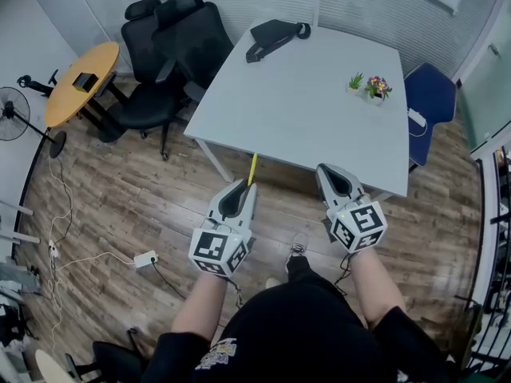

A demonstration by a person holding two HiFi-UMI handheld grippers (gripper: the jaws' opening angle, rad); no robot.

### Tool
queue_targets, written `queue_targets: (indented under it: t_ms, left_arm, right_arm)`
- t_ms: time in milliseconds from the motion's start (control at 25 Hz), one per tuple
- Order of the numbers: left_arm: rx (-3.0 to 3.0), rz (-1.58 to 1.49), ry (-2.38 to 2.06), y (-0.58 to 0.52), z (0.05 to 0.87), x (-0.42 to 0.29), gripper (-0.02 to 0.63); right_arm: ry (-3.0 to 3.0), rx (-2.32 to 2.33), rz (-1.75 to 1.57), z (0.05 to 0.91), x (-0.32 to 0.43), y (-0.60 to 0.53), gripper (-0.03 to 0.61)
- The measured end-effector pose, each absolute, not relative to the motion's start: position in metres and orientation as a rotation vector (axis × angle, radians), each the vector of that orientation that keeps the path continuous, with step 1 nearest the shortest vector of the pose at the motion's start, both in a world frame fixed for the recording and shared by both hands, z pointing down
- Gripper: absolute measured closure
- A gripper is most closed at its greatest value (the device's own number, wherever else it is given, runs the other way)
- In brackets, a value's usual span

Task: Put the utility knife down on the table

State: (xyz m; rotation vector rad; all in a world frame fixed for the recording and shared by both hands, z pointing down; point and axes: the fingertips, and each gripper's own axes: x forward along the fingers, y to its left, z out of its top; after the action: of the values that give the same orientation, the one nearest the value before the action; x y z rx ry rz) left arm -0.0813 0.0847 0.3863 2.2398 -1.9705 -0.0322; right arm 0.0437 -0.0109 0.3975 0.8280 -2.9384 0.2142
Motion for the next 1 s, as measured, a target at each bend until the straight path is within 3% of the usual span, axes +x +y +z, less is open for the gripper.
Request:
queue_targets:
  t_ms: [1000]
  left_arm:
    - [2.262,-0.012,-1.946,-0.125,0.385,-0.091,0.563]
  right_arm:
    - [-2.957,0.857,0.23,0.391,0.034,-0.209,0.574]
